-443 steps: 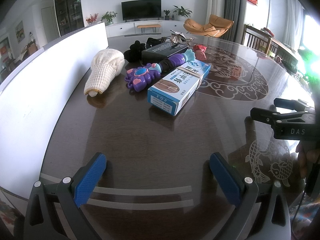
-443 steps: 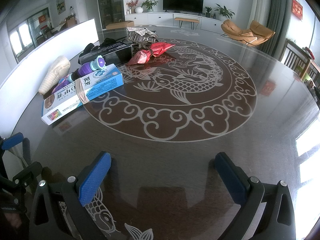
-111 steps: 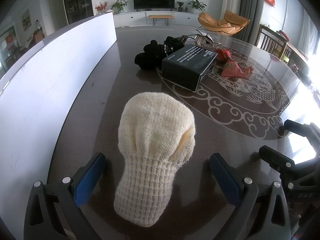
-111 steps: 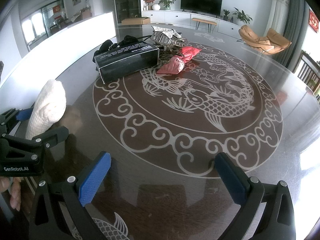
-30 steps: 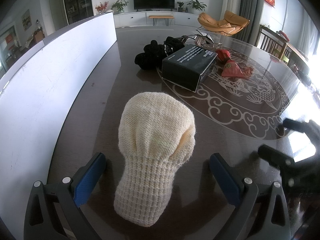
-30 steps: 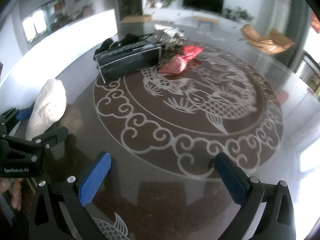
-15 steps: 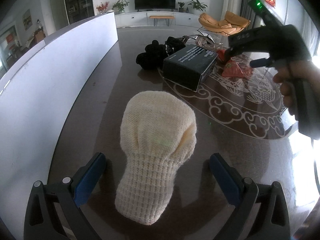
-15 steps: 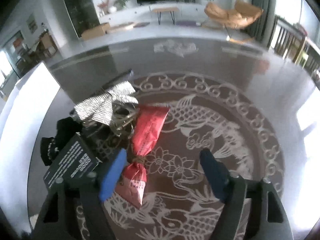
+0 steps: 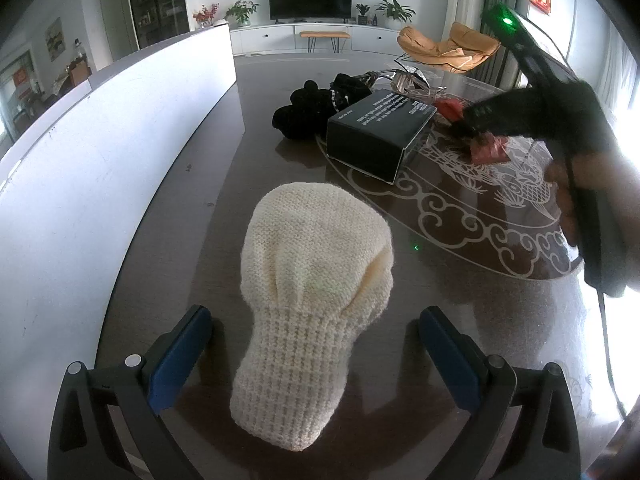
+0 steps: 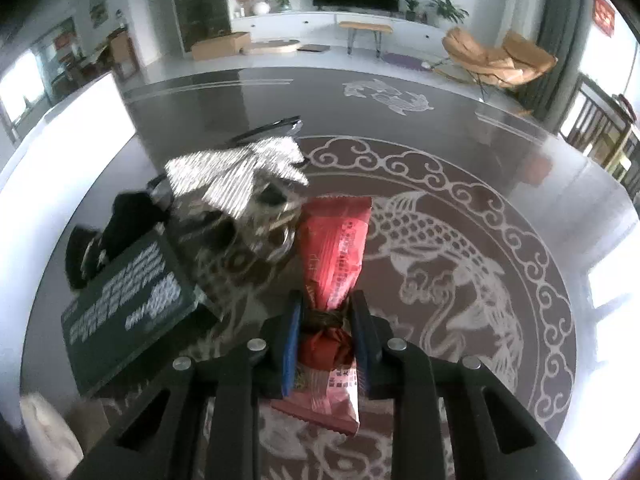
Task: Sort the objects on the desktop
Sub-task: 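Move the right tool to the red snack packet and grasp it, then close the left tool on the knitted cap while the right tool lifts the red packet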
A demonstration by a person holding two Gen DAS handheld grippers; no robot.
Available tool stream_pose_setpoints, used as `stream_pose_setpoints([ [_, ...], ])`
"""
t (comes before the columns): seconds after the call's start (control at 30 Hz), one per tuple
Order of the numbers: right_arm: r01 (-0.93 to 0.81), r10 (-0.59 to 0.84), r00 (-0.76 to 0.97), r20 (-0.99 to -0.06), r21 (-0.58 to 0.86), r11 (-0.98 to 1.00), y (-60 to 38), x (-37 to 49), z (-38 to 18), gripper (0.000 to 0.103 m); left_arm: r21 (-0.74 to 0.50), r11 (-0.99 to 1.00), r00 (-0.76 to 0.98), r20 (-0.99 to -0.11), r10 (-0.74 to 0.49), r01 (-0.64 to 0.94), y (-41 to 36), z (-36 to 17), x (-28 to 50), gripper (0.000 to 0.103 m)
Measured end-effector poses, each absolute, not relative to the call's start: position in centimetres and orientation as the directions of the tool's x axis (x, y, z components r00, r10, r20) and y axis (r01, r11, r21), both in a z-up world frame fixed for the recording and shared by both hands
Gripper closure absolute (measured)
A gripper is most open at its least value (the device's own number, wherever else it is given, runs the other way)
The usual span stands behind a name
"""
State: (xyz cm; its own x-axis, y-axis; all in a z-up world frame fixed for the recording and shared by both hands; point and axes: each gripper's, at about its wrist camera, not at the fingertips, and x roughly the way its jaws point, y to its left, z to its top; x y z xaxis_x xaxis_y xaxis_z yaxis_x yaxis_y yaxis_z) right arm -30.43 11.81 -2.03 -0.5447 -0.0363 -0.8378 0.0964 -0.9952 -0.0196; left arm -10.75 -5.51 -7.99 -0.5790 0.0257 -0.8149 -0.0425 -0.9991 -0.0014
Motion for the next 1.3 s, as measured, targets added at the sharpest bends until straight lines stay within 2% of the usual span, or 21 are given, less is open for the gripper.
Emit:
stream_pose_setpoints([
  [0.5,0.202,-0.113,-0.606,-0.788,-0.015,-0.979,14.0,-13.0,-2.5,0.078,-0.002,-0.999,-0.579,-0.815,0.029,-0.046,-5.5,-8.0,-10.7,0.000],
  [0.57,0.203,-0.137,-0.587,-0.798,0.018,-0.979,14.7,-11.8,-2.4,0.075,-0.005,-0.999,-0.578,-0.815,0.034,-0.052,-5.5,-8.1,-10.9,0.000],
  [0.67,0.187,-0.168,-0.539,-0.825,0.078,-0.979,16.1,-11.7,-2.3,0.057,-0.022,-0.997,-0.578,-0.813,0.063,-0.077,-5.7,-8.0,-10.5,0.000],
  [0.7,0.181,-0.182,-0.527,-0.830,0.100,-0.978,16.7,-11.7,-2.2,0.050,-0.047,-0.994,-0.579,-0.810,0.096,-0.100,-6.0,-7.9,-10.3,0.000],
  [0.73,0.175,-0.199,-0.522,-0.829,0.124,-0.977,17.3,-11.5,-1.9,0.047,-0.098,-0.988,-0.586,-0.796,0.152,-0.123,-6.5,-7.7,-9.8,0.000],
  [0.83,0.185,-0.222,-0.517,-0.827,0.146,-0.972,17.9,-11.3,-1.4,0.046,-0.305,-0.941,-0.611,-0.720,0.329,-0.147,-9.1,-7.4,-8.5,0.000],
  [0.9,0.204,-0.222,-0.513,-0.829,0.134,-0.970,17.5,-11.7,-1.4,0.046,-0.363,-0.923,-0.623,-0.696,0.357,-0.125,-10.3,-7.4,-8.1,0.000],
  [1.07,0.282,-0.205,-0.480,-0.853,0.072,-0.957,14.7,-13.2,-1.8,0.046,-0.304,-0.946,-0.593,-0.743,0.310,-0.114,-9.4,-7.3,-9.0,0.000],
  [1.17,0.331,-0.194,-0.487,-0.852,0.026,-0.943,13.0,-13.4,-2.2,0.046,-0.150,-0.982,-0.575,-0.796,0.187,-0.112,-7.6,-7.6,-10.4,0.000],
  [1.2,0.335,-0.178,-0.491,-0.852,0.004,-0.942,12.7,-13.3,-2.3,0.053,-0.101,-0.989,-0.573,-0.807,0.143,-0.105,-7.3,-7.8,-10.7,0.000],
  [1.23,0.330,-0.160,-0.497,-0.853,-0.015,-0.944,12.6,-13.3,-2.4,0.074,-0.051,-0.994,-0.575,-0.813,0.096,-0.093,-7.0,-8.0,-11.1,0.006],
  [1.27,0.321,-0.153,-0.502,-0.851,-0.020,-0.947,12.7,-13.3,-2.4,0.081,-0.010,-0.997,-0.587,-0.807,0.056,-0.082,-6.8,-7.9,-11.4,0.030],
  [1.3,0.311,-0.150,-0.498,-0.854,-0.014,-0.950,12.9,-13.3,-2.4,0.082,-0.005,-0.996,-0.597,-0.800,0.058,-0.089,-6.8,-7.7,-11.6,0.051],
])
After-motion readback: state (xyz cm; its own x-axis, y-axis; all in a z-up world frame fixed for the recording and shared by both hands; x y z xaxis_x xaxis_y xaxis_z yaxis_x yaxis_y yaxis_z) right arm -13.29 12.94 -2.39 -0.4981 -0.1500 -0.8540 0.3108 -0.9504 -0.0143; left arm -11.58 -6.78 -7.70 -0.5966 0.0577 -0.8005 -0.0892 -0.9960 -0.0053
